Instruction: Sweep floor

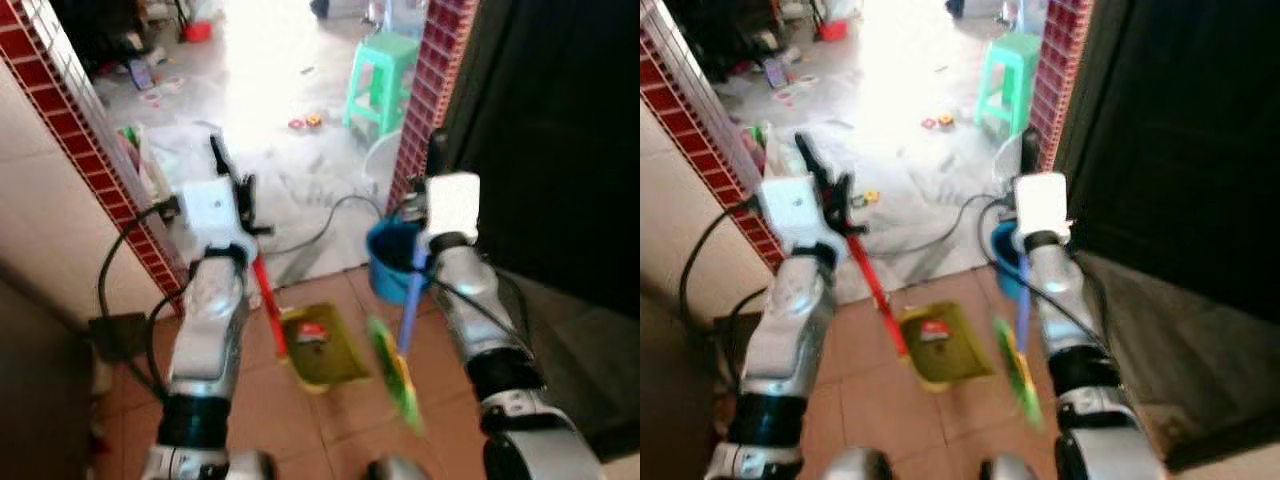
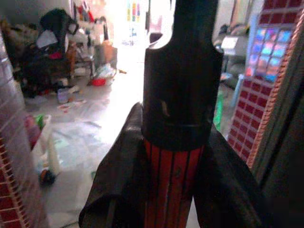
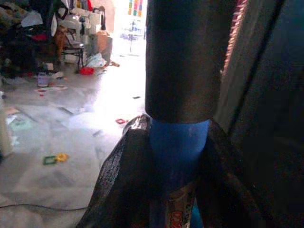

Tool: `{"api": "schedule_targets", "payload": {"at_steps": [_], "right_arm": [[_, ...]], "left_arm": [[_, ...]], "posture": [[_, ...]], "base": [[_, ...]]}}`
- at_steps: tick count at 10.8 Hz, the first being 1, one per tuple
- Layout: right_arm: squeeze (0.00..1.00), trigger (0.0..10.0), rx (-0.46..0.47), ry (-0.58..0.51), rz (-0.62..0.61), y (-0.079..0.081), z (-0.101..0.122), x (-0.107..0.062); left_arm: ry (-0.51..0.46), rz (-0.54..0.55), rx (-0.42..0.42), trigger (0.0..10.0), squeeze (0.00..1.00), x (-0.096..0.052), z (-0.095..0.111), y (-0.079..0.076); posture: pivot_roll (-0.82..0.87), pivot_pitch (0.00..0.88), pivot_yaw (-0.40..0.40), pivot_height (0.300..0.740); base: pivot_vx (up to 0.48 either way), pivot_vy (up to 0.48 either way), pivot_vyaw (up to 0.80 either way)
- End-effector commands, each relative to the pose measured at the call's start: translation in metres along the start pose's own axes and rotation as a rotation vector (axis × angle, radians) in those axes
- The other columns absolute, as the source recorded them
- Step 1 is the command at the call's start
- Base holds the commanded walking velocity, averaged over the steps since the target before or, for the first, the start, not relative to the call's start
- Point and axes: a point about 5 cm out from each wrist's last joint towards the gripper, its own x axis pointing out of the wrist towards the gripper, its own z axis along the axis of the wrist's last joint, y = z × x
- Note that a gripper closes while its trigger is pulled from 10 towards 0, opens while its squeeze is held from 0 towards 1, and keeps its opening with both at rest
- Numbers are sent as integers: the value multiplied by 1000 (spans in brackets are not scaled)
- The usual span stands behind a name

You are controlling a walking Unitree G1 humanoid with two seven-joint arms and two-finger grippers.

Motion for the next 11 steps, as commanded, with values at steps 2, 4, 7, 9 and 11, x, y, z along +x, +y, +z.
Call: {"api": "schedule_targets", "payload": {"at_steps": [2, 4, 7, 9, 11], "right_arm": [[0, 10000, -16, -46, 35, 8, 13, 6], [0, 10000, -11, -39, 47, 10, 10, 5], [0, 10000, -15, -30, 51, 10, 7, 4], [0, 10000, -17, -1, 71, 12, 0, 0], [0, 10000, -15, 4, 85, 15, -2, -1]], "left_arm": [[-97, 25, -18, 10000, 0, 4, 22, 4], [-172, 71, -20, 10000, 0, 10, 42, 11], [-282, 138, -41, 10000, 0, 22, 78, 24], [-361, 182, -52, 10000, 0, 30, 102, 32], [-415, 218, -38, 10000, 0, 41, 116, 37]], "posture": [[-55, 0, 37, 740], [-55, 0, 39, 740], [-56, 0, 43, 740], [-56, 0, 42, 740], [-61, 0, 41, 740]], "base": [[0, -141, 0], [0, 0, 0], [0, 0, 0], [0, 0, 0], [0, 0, 0]]}}
